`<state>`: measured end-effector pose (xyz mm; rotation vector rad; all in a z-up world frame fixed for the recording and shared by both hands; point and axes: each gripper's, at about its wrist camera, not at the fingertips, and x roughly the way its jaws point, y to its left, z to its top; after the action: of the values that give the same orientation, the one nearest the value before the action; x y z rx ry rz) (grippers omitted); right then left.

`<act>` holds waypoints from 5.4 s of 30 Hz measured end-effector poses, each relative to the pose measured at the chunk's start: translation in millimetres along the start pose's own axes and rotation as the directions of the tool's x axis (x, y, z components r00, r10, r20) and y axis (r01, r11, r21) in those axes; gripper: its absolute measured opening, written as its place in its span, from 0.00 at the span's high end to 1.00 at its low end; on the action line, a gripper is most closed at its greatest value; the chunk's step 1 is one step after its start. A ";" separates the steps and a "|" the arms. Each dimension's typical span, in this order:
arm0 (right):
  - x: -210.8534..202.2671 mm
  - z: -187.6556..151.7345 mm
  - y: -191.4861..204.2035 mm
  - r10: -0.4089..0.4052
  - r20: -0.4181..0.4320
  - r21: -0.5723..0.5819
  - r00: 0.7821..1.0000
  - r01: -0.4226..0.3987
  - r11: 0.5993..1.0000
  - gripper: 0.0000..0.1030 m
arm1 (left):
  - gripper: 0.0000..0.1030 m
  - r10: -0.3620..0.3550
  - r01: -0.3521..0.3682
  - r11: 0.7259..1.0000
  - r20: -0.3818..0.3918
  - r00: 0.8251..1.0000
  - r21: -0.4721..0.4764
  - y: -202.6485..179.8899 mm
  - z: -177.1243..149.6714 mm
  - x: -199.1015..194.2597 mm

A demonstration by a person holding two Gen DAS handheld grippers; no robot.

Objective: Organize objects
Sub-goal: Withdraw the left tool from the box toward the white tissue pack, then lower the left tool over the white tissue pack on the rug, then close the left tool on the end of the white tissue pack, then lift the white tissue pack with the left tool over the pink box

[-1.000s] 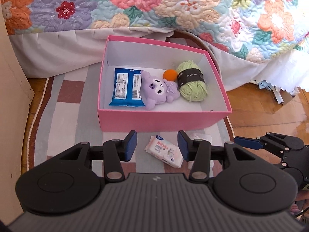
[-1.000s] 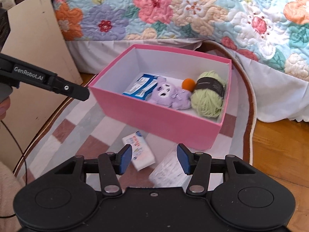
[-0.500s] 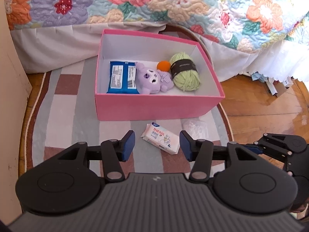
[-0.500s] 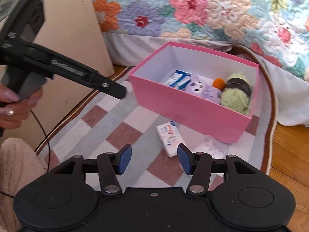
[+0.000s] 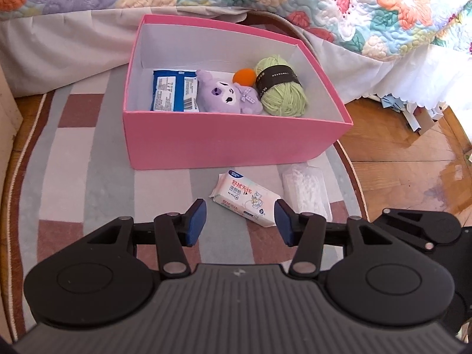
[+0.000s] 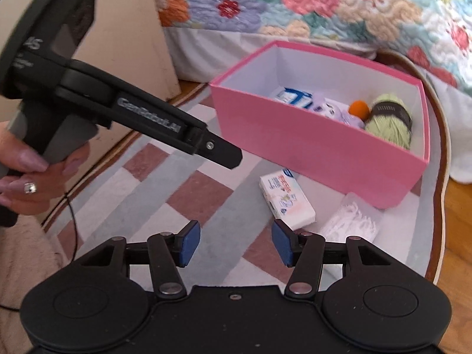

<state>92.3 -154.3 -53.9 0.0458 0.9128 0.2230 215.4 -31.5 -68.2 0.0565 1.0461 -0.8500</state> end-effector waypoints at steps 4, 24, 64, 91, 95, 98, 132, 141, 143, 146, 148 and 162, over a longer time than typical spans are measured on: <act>10.6 -8.4 -7.4 -0.019 -0.007 0.064 1.000 0.020 0.998 0.42 | 0.52 -0.021 0.020 1.000 -0.028 0.999 -0.021 6.7 -5.0 15.6; 53.7 -19.2 -10.8 -0.061 -0.022 0.110 0.998 0.063 0.992 0.37 | 0.51 -0.009 0.010 0.999 0.025 1.000 -0.045 26.9 -1.9 44.1; 78.7 -22.3 -34.9 -0.117 0.014 0.215 0.993 0.111 0.970 0.52 | 0.72 -0.141 0.126 0.978 -0.077 0.987 -0.169 43.8 -12.0 90.3; 84.3 -24.3 -1.7 -0.116 0.005 0.079 0.993 0.116 0.990 0.16 | 0.73 -0.105 0.062 0.966 -0.160 0.982 -0.250 30.6 -30.3 77.2; 85.2 -23.6 -1.3 -0.133 0.005 0.089 0.991 0.132 0.987 0.19 | 0.73 -0.109 0.070 0.969 -0.158 0.982 -0.235 26.0 -30.0 74.6; 83.0 -23.8 -0.2 -0.146 0.009 0.083 0.989 0.144 0.986 0.19 | 0.73 -0.111 0.074 0.971 -0.152 0.982 -0.229 20.8 -29.7 72.2; -13.8 19.2 25.5 -0.097 0.105 -0.041 0.990 0.102 0.994 0.20 | 0.72 -0.073 0.074 0.993 0.010 0.997 -0.091 -17.2 -9.5 -31.2; -28.8 37.3 30.3 -0.101 0.158 -0.064 0.982 0.112 0.992 0.20 | 0.72 -0.070 0.075 0.993 0.060 0.996 -0.086 -18.7 -2.6 -46.4; -32.0 40.9 31.4 -0.103 0.167 -0.069 0.981 0.116 0.991 0.20 | 0.72 -0.067 0.073 0.994 0.073 0.995 -0.079 -20.2 -0.9 -51.3; -37.5 45.6 34.0 -0.108 0.179 -0.077 0.978 0.124 0.989 0.20 | 0.72 -0.070 0.076 0.994 0.080 0.994 -0.080 -21.0 2.0 -56.8; -40.9 48.6 35.4 -0.108 0.180 -0.077 0.978 0.124 0.989 0.20 | 0.72 -0.071 0.077 0.994 0.083 0.994 -0.081 -22.0 3.7 -60.6; -53.2 75.2 38.9 -0.158 0.184 -0.106 0.970 0.180 0.978 0.20 | 0.72 -0.076 0.080 0.993 0.057 0.996 -0.091 -31.0 27.4 -71.2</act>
<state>113.6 -123.4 38.9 -0.1241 0.7223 0.1132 200.0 -22.5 12.2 -0.0862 1.0419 -0.8676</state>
